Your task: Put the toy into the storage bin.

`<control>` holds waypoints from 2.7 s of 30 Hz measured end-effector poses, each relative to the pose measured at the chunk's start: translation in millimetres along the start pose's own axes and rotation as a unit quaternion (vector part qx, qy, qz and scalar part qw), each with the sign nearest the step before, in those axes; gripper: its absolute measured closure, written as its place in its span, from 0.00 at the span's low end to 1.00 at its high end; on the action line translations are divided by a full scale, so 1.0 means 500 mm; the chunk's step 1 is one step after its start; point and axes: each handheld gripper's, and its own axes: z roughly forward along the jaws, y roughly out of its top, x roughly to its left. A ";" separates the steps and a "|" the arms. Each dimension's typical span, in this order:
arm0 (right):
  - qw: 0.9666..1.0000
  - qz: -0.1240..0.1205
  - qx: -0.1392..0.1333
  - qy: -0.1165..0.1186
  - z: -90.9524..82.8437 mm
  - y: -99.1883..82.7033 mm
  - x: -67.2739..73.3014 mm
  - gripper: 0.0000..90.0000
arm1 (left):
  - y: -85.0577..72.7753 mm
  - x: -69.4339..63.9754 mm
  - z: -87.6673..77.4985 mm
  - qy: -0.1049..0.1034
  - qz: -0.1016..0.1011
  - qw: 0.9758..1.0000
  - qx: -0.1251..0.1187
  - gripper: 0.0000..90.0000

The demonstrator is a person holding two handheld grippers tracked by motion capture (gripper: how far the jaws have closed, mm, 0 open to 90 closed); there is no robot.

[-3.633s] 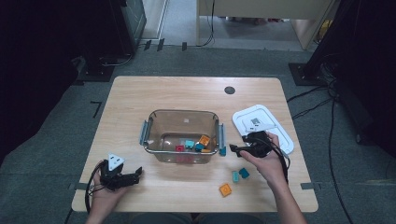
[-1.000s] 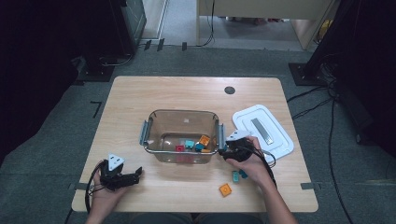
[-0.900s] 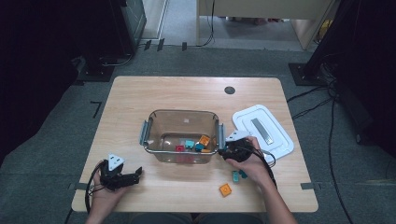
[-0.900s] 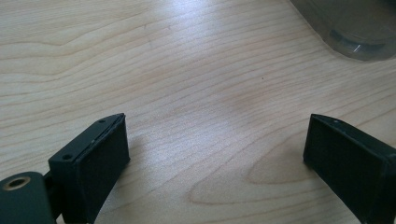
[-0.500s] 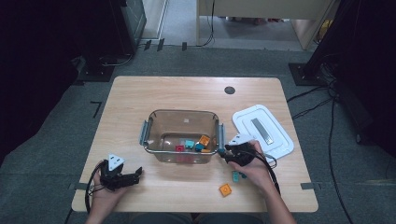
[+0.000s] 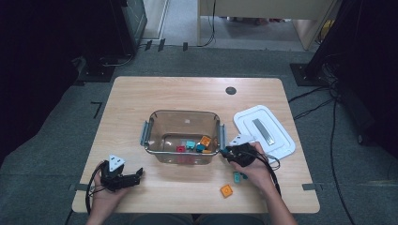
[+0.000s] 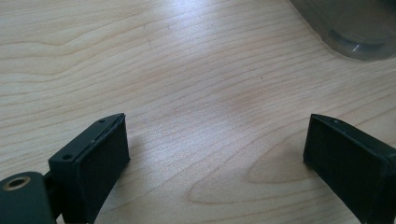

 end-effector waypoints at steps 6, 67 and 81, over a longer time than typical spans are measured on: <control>1.000 0.016 -0.013 -0.005 -0.031 -0.007 -0.020 0.75 | 0.000 0.000 0.000 0.000 0.000 1.000 0.000 0.07; 0.996 -0.069 -0.005 0.050 -0.095 0.266 0.092 0.75 | 0.000 0.000 0.000 0.000 0.001 1.000 -0.001 0.07; 0.998 -0.049 -0.024 0.039 -0.095 0.270 0.094 0.63 | 0.000 0.000 0.000 -0.001 0.001 1.000 -0.001 0.07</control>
